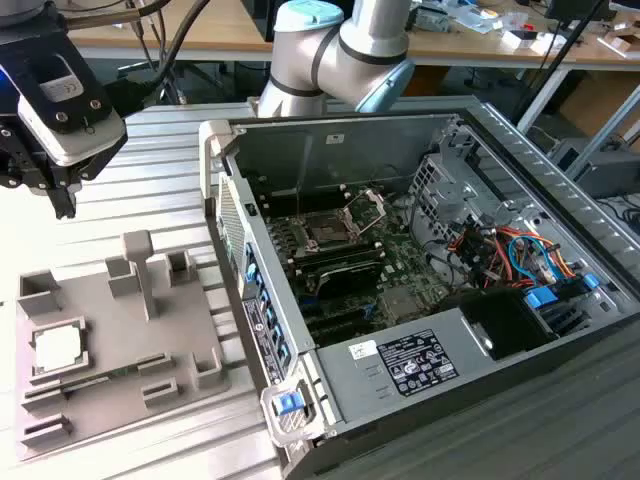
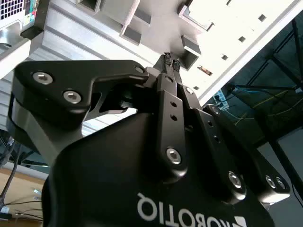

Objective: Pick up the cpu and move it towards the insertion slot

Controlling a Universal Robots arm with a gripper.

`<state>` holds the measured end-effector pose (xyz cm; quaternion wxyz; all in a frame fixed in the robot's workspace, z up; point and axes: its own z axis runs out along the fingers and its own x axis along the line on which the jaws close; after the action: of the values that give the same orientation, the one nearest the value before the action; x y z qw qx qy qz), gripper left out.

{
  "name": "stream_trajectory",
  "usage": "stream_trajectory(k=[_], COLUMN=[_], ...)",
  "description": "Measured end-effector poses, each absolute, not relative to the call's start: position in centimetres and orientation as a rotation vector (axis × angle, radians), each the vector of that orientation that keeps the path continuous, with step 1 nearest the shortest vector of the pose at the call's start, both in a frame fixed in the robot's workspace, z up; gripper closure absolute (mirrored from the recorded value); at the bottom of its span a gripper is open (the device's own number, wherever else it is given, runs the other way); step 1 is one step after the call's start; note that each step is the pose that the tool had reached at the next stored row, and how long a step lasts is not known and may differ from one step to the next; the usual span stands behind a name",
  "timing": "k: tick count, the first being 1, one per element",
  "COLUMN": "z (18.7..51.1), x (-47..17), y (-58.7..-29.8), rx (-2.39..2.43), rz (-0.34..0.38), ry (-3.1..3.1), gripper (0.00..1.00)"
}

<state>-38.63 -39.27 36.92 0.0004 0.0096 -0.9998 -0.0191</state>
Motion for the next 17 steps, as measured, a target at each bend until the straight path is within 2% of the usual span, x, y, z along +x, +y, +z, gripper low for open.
stream_trajectory(k=[17], z=[36.79], x=[-39.11], y=[-39.28], rx=[0.030], rz=[-0.060], ry=[-3.140], gripper=[0.89])
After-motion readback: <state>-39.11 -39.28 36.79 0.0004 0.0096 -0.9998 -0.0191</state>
